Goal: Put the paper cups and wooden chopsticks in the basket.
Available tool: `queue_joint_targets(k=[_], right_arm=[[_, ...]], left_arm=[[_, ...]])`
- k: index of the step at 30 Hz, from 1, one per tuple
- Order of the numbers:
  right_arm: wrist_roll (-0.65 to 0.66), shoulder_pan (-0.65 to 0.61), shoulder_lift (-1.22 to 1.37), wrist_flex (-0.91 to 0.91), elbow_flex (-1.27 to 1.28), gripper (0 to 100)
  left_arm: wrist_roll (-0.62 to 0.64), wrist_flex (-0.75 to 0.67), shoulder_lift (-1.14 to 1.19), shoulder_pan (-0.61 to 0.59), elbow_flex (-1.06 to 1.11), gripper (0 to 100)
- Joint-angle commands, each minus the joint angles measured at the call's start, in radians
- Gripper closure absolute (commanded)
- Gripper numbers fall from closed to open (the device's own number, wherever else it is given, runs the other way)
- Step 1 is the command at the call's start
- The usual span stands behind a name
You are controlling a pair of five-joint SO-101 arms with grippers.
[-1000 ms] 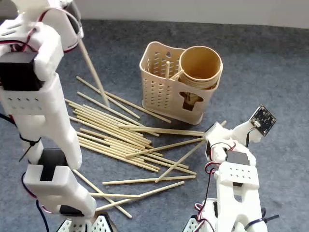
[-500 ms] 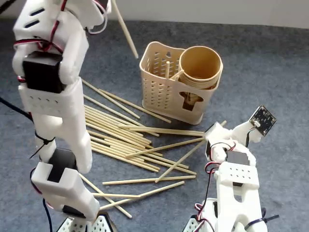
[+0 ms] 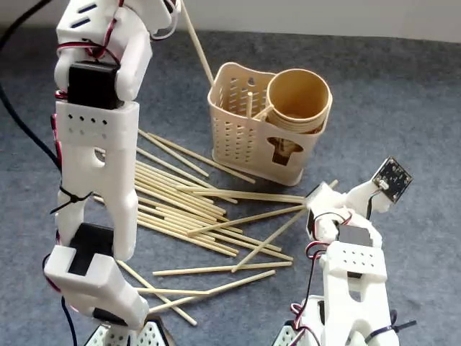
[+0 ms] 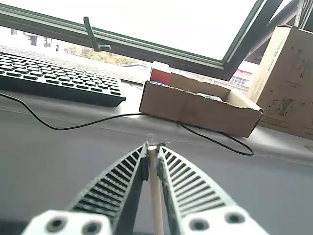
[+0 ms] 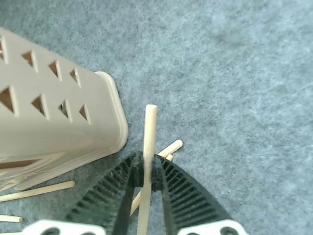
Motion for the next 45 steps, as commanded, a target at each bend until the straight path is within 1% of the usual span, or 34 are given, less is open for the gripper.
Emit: queue_joint_targets(k=[1,3,5,11,17,22,27,29,32,34,39,41,45], right_arm=[[0.009,0.010,-0.035,-0.019,-0.005,99.5],[0.009,0.010,-0.035,-0.019,-0.005,99.5],[0.009,0.010,-0.035,-0.019,-0.005,99.5],[0.009,0.010,-0.035,-0.019,-0.005,99.5],[0.009,0.010,-0.035,-0.019,-0.005,99.5],[0.009,0.010,-0.035,-0.019,-0.005,99.5],[0.009,0.018,-0.035,-0.019,-0.007,99.5],[0.011,0.053,-0.036,-0.016,-0.015,99.5],[0.081,0.124,-0.036,-0.015,-0.015,99.5],[0.115,0.145,-0.036,-0.015,-0.016,99.5],[0.130,0.156,-0.073,-0.015,-0.068,99.5],[0.138,0.157,-0.131,-0.015,-0.088,99.5],[0.259,0.150,-0.303,-0.015,-0.093,99.5]], left_arm=[[0.005,0.031,-0.008,0.039,0.025,87],[0.005,0.080,-0.012,0.054,0.019,85],[0.002,0.110,-0.013,0.074,0.019,85],[0.002,0.149,-0.013,0.120,0.019,85],[0.002,0.209,-0.030,0.120,0.018,85],[-0.002,0.361,-0.117,0.073,0.019,85],[-0.002,0.578,-0.197,-0.027,0.025,85],[-0.002,0.661,-0.205,-0.071,0.025,85],[-0.003,0.772,-0.206,-0.133,0.025,85],[-0.008,0.832,-0.203,-0.168,0.025,85],[-0.140,0.931,-0.203,-0.199,0.028,85],[-0.149,0.951,-0.203,-0.200,0.038,85],[-0.152,0.953,-0.213,-0.196,0.177,85]])
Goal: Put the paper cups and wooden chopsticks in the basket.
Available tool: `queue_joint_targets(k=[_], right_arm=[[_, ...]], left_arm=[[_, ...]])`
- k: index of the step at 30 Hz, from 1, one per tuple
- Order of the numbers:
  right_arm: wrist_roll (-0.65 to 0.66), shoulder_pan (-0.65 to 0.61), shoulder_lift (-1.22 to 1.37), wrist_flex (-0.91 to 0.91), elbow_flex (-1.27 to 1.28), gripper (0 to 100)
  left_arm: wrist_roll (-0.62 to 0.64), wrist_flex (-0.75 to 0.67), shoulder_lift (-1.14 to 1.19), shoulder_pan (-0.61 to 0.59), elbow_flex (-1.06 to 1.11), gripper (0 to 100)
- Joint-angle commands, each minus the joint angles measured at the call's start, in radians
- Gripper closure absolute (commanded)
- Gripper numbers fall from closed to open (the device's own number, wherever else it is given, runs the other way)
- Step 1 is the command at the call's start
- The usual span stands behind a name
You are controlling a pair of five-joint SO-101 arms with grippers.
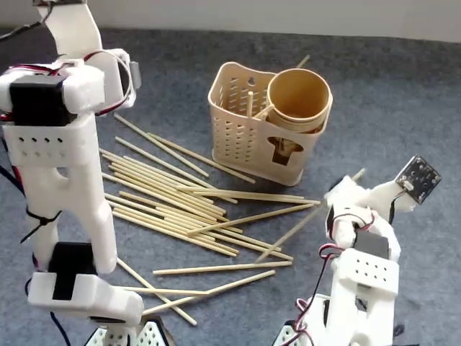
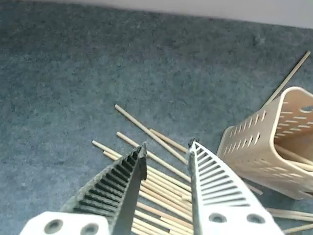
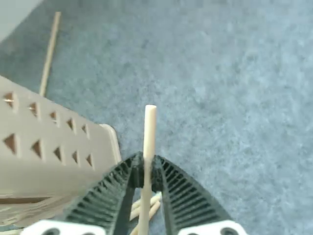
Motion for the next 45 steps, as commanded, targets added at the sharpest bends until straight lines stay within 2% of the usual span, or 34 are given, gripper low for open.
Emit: queue_joint_targets(k=[1,5,8,10,15,25,30,36,42,45], right_arm=[[0.124,0.005,-0.213,-0.015,-0.064,99.5],[0.198,0.004,-0.374,-0.016,-0.068,99.5],[0.232,-0.010,-0.447,-0.018,-0.136,99.5],[0.235,-0.019,-0.460,-0.016,-0.189,99.5],[0.233,-0.030,-0.460,-0.019,-0.341,99.5],[0.229,-0.150,-0.458,-0.021,-0.579,99.5],[0.233,-0.216,-0.455,-0.153,-0.641,99.5],[0.232,-0.222,-0.289,-0.291,-0.682,99.5],[0.227,-0.225,-0.079,-0.412,-0.763,99.5],[0.229,-0.285,0.012,-0.466,-0.802,99.5]], left_arm=[[-0.021,0.008,-0.045,-0.007,0.139,85],[-0.037,0.006,-0.047,-0.012,0.271,85],[-0.063,0.006,-0.047,-0.008,0.320,90],[-0.063,0.006,-0.047,-0.010,0.335,94],[-0.064,0.006,-0.047,-0.012,0.415,94],[-0.064,-0.084,-0.074,-0.012,0.585,98],[-0.064,-0.209,-0.248,-0.010,0.789,98],[-0.095,-0.459,-0.470,-0.010,1.127,98],[-0.035,-0.683,-0.532,-0.010,1.376,98],[-0.031,-0.729,-0.539,-0.010,1.434,98]])
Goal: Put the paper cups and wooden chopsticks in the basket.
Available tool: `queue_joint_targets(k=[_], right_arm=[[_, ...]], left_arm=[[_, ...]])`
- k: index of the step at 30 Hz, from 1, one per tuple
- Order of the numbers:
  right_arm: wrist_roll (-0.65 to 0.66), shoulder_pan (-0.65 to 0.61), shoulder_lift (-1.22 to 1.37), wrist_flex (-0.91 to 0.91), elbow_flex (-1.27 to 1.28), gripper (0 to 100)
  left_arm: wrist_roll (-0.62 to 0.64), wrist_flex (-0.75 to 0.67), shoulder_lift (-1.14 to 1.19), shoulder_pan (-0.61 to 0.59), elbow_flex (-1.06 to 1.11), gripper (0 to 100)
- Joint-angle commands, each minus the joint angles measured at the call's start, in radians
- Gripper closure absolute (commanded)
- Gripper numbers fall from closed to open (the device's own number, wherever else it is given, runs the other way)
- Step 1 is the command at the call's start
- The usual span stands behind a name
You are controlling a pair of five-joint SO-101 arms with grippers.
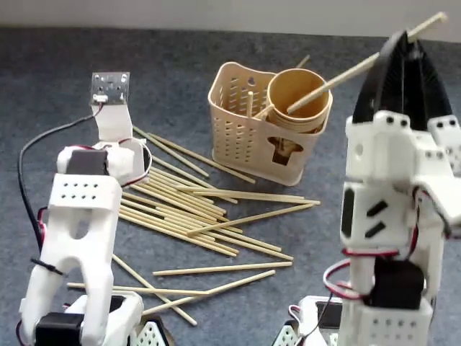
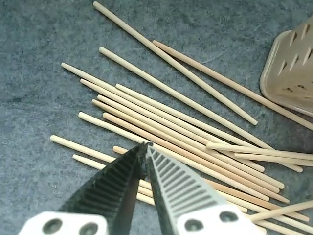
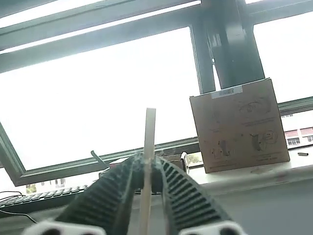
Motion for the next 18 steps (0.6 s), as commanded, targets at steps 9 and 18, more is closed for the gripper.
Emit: queue_joint_targets(k=[9,18], right_arm=[[0.008,-0.171,0.360,-0.090,-0.160,99.5],[0.012,-0.171,0.510,-0.189,-0.176,99.5]], left_arm=[[0.017,-0.081,-0.042,-0.007,0.087,98],[0.014,-0.081,-0.039,-0.007,0.088,98]])
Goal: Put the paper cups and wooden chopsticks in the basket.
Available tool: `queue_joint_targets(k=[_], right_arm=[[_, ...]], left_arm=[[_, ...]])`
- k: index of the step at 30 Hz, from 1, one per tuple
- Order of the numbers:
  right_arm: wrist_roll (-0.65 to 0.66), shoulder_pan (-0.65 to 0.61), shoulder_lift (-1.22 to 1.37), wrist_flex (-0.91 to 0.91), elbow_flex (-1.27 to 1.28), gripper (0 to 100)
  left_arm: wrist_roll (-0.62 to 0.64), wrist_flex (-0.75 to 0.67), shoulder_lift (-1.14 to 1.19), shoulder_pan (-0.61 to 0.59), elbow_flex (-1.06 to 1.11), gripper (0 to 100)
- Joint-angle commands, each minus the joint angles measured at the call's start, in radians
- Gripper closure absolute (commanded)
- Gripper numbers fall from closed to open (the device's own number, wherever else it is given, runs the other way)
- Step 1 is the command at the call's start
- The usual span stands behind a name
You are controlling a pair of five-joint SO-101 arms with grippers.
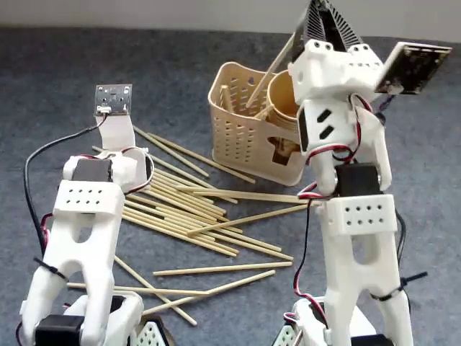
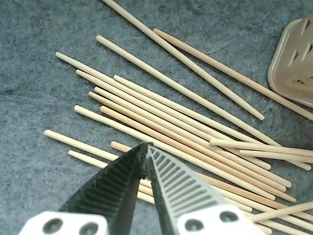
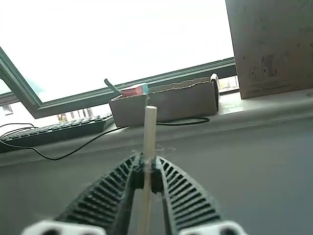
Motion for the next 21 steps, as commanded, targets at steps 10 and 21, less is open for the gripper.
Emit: queue_joint_targets(k=[10,21], right_arm=[[0.012,-0.073,-0.015,0.122,-0.059,85.6],[0.054,-0.140,-0.272,0.631,-0.058,85.7]], left_arm=[[0.006,-0.014,-0.028,-0.007,-0.005,98],[0.011,-0.014,-0.028,-0.008,-0.005,98]])
